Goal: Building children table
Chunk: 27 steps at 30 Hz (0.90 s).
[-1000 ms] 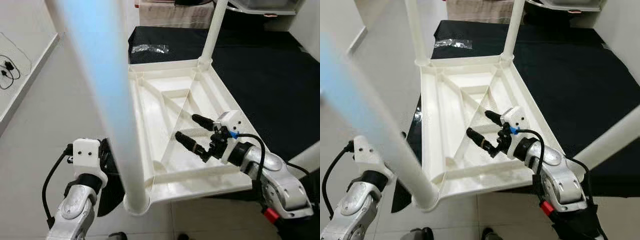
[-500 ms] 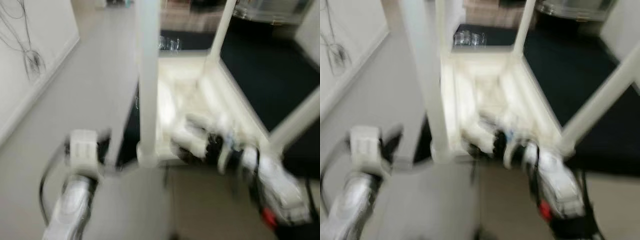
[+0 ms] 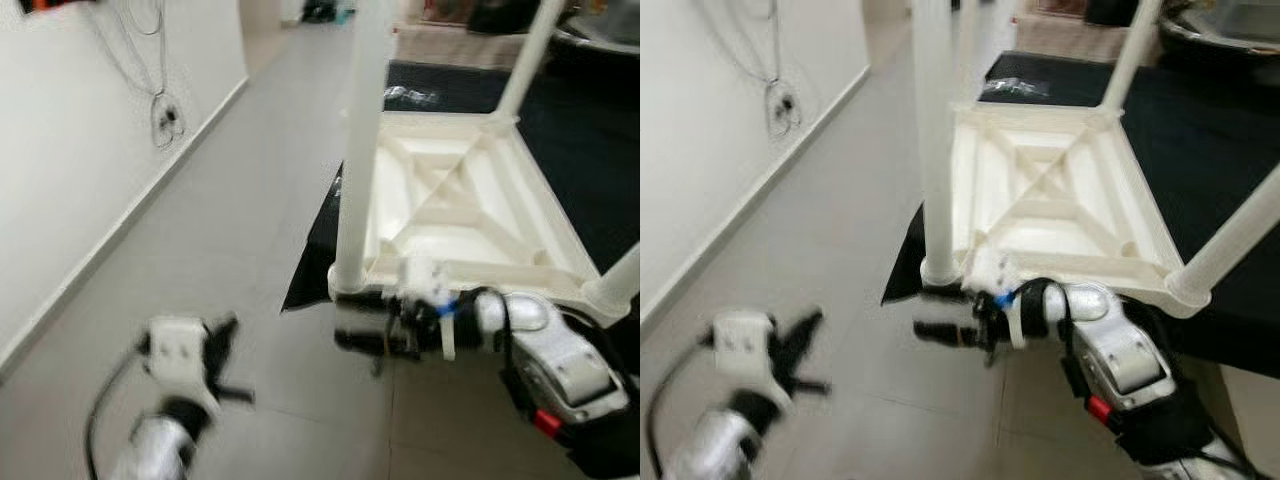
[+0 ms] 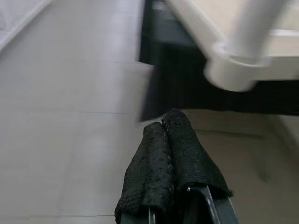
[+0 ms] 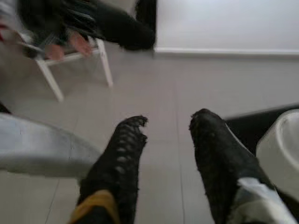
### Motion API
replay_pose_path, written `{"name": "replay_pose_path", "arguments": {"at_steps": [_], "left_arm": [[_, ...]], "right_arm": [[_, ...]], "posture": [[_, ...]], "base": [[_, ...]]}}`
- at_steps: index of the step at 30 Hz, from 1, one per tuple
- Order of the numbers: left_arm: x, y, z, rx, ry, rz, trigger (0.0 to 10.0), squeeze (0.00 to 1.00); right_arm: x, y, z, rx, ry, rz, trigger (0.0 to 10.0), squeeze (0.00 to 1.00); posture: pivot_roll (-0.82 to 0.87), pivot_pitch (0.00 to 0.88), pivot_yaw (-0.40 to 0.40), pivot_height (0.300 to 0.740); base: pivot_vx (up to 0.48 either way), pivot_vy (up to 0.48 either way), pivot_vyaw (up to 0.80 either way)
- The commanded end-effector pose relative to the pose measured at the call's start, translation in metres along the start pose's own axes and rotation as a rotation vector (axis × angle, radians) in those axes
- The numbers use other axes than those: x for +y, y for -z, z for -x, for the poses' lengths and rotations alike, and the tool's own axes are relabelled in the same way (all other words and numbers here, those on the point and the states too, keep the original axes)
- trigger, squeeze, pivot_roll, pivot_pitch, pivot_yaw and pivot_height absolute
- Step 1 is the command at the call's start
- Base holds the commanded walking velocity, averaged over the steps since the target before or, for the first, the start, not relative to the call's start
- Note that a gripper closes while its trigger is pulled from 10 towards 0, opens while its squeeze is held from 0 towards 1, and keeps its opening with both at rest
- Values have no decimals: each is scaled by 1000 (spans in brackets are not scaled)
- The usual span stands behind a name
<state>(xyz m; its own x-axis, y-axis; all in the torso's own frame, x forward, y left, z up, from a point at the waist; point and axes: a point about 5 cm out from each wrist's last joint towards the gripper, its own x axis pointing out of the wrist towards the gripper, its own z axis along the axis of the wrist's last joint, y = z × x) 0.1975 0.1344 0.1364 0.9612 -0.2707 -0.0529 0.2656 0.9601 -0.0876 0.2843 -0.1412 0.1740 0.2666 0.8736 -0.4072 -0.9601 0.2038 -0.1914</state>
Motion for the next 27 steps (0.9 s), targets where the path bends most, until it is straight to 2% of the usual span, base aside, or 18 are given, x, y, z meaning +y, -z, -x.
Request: {"name": "replay_pose_path", "arguments": {"at_steps": [1, 3, 6, 7, 8, 9, 11, 13, 18, 23, 26, 27], "left_arm": [[-3, -1, 3, 10, 47, -18, 10000, 0], [-11, 1, 3, 17, 128, -103, 10000, 0], [-14, 2, 4, 17, 155, -127, 10000, 0], [-16, 1, 4, 17, 166, -133, 10000, 0], [-16, 1, 4, 17, 166, -133, 10000, 0], [-16, 1, 5, 16, 166, -125, 10000, 0], [-16, 0, 7, 19, 170, -116, 10000, 0], [-17, 0, 7, 20, 172, -116, 10000, 0], [-20, -2, 9, 16, 174, -121, 10000, 0], [-22, -2, 10, 13, 171, -125, 10000, 0], [-24, -3, 11, 6, 158, -124, 10000, 0], [-24, -3, 11, 6, 158, -124, 10000, 0]], "right_arm": [[-7, 5, -10, 67, 27, 19, 0, 0], [-19, 9, -17, 140, 82, 5, 0, 0], [-25, 10, -17, 172, 102, -1, 0, 0], [-32, 11, -15, 193, 133, -12, 8235, 0], [-32, 11, -15, 193, 133, -12, 8235, 0], [-39, 10, -13, 218, 166, -18, 10000, 0], [-50, 10, -11, 298, 193, -14, 10000, 0], [-51, 10, -12, 311, 189, -11, 10000, 0], [-63, 6, -31, 371, 261, 19, 10000, 0], [-66, 2, -43, 379, 272, 28, 10000, 0], [-77, -16, -64, 283, 380, 0, 10000, 0], [-77, -16, -64, 283, 380, 0, 10000, 0]], "posture": [[35, 160, -12, 740], [38, 163, -14, 740], [44, 170, -15, 740], [41, 176, -15, 740], [41, 176, -15, 740], [37, 183, -14, 740], [37, 190, -17, 740], [37, 190, -17, 740], [53, 212, -31, 740], [61, 218, -37, 740], [77, 229, -59, 740], [77, 229, -59, 740]], "base": [[0, 0, 0], [0, 0, 0], [0, 0, 0], [0, 0, 0], [0, 0, 0], [0, 0, 0], [0, 0, 0], [0, 0, 0], [0, 0, 0], [0, 0, 0], [0, 0, 0], [0, 0, 0]]}}
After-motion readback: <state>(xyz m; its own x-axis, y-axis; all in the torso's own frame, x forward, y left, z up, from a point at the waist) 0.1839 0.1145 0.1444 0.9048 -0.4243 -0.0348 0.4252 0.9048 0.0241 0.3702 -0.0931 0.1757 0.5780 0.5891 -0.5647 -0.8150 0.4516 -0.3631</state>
